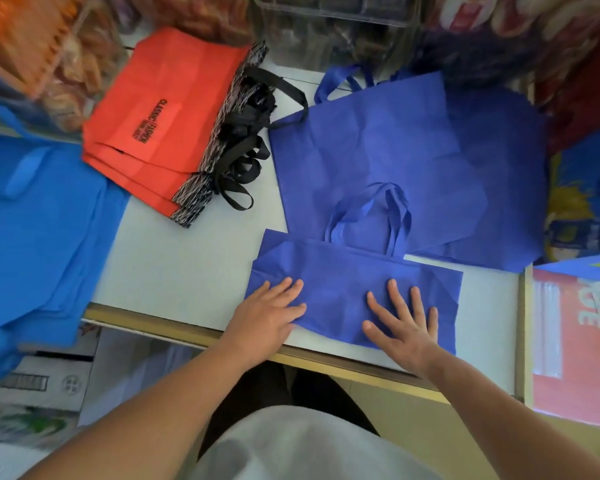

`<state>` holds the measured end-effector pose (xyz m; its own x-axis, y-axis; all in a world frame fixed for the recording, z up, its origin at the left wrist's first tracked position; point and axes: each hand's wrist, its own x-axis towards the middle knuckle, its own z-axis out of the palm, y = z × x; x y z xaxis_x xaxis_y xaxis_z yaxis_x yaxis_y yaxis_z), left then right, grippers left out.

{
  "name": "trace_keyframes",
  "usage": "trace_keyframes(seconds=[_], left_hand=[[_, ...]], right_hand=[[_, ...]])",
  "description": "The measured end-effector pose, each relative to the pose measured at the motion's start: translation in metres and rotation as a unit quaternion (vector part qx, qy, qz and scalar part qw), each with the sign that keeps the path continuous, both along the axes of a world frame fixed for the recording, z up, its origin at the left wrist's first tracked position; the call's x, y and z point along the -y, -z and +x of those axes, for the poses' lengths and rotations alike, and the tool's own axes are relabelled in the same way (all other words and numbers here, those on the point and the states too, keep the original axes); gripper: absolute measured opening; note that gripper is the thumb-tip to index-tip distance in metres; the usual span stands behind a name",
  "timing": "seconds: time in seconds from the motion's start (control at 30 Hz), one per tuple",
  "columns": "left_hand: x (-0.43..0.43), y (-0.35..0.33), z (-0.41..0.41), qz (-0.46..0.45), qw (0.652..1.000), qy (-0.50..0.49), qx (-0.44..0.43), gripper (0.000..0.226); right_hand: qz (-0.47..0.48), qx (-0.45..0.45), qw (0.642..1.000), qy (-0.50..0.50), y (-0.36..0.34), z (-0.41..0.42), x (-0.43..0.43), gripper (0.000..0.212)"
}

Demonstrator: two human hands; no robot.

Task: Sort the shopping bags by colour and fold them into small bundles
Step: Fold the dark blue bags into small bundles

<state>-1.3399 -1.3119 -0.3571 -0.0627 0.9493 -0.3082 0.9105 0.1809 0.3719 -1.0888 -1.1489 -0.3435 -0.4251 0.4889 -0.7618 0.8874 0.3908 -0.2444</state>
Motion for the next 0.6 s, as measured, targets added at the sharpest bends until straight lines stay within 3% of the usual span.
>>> trace_keyframes(seconds=[0.1,0.23,0.27,0.33,0.43,0.53,0.6], left_hand=[[-0.006,-0.010,-0.005,-0.004,1.000,0.024,0.000,0.026],[-0.023,-0.042,-0.015,-0.138,0.990,0.027,0.022,0.031],[-0.026,-0.050,-0.018,-0.158,0.987,0.029,0.021,0.029],[-0.030,-0.063,-0.023,-0.186,0.982,0.029,0.011,0.028],[-0.034,-0.069,-0.034,-0.166,0.986,-0.007,-0.020,0.028],[-0.041,-0.062,-0.036,-0.094,0.993,-0.036,-0.067,0.028],[-0.043,-0.053,-0.031,-0.046,0.989,-0.009,-0.139,0.043]], right_hand=[[0.038,-0.037,0.998,-0.029,-0.011,0.004,0.002,0.073],[0.077,-0.062,0.991,-0.094,-0.033,0.018,-0.001,0.108],[0.078,-0.060,0.990,-0.098,-0.038,0.023,-0.003,0.101],[0.065,-0.056,0.993,-0.082,-0.047,0.032,-0.012,0.064],[0.037,-0.087,0.996,0.002,-0.052,0.043,-0.032,0.032],[0.075,-0.156,0.972,0.160,-0.042,0.047,-0.052,0.023],[0.095,-0.171,0.947,0.254,-0.034,0.044,-0.057,0.026]])
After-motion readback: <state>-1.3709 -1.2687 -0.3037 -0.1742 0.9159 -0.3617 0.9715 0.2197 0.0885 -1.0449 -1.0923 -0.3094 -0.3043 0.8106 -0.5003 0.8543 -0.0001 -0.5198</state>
